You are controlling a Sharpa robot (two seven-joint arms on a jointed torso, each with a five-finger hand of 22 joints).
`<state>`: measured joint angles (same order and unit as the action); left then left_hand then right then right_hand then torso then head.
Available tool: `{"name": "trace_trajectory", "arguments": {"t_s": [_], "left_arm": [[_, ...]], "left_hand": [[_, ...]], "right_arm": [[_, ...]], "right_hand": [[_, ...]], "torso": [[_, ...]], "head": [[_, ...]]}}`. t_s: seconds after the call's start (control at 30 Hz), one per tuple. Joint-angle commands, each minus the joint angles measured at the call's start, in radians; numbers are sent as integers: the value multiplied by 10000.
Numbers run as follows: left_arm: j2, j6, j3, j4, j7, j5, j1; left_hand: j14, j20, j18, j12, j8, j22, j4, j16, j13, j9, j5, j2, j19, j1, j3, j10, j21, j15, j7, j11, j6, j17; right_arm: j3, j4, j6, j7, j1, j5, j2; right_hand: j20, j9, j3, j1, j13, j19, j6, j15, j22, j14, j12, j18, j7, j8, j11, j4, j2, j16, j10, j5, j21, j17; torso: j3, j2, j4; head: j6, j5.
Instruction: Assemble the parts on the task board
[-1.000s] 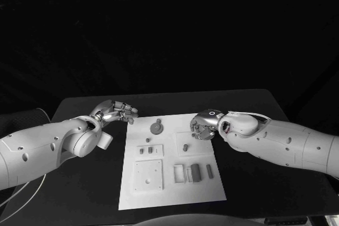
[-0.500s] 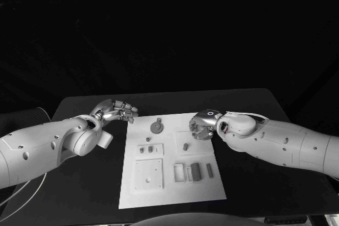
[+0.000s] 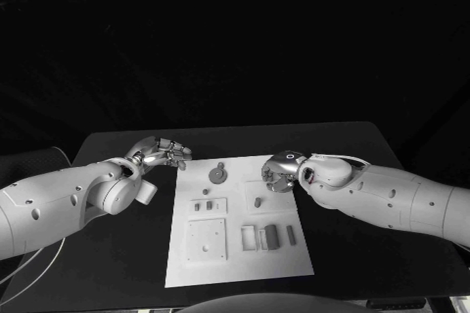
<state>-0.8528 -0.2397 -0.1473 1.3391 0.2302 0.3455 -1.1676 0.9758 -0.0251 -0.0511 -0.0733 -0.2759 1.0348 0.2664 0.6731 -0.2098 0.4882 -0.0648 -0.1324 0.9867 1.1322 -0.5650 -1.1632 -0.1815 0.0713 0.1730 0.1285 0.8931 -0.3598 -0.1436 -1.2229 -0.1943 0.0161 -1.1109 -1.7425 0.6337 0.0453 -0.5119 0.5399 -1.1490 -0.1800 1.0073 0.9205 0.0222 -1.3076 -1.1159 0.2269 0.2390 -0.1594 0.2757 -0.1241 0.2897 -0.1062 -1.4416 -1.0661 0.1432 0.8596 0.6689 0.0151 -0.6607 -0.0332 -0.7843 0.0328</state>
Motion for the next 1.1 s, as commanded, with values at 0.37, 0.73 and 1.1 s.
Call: {"name": "trace_trajectory", "arguments": {"t_s": [0.37,0.73,1.1], "left_arm": [[-14,-30,8,66,-50,-84,-35],[-19,-23,8,78,-103,-84,-39],[-37,-75,8,115,-161,-84,-45]], "left_hand": [[71,-6,-79,1,-47,-11,-1,-100,29,-22,1,24,62,-43,38,-44,63,8,-15,12,-70,-60],[77,-9,-77,11,-44,-10,-3,-124,35,-28,1,23,69,-38,38,-32,71,7,-8,19,-85,-89],[86,-12,-76,16,-44,-10,-6,-147,40,-32,-1,41,76,-23,28,-26,78,4,-5,23,-94,-120]], "right_arm": [[-53,49,568,146,11,-262,-95],[-83,132,691,298,26,-469,-186],[-102,154,694,329,36,-620,-267]], "right_hand": [[0,101,-57,-123,-196,-15,131,-261,-154,-29,98,228,51,104,180,19,181,49,-530,-13,-34,-29],[-4,129,-48,-201,-303,-21,185,-316,-159,-34,124,228,78,144,236,31,287,62,-647,-3,-45,-36],[-19,151,-9,-433,-436,-26,280,-356,-177,-63,127,228,120,215,278,42,526,57,-742,-6,-37,-35]], "torso": [[-2,7,14],[10,6,13],[6,0,9]], "head": [[-59,-27],[-81,-41],[-102,-64]]}}
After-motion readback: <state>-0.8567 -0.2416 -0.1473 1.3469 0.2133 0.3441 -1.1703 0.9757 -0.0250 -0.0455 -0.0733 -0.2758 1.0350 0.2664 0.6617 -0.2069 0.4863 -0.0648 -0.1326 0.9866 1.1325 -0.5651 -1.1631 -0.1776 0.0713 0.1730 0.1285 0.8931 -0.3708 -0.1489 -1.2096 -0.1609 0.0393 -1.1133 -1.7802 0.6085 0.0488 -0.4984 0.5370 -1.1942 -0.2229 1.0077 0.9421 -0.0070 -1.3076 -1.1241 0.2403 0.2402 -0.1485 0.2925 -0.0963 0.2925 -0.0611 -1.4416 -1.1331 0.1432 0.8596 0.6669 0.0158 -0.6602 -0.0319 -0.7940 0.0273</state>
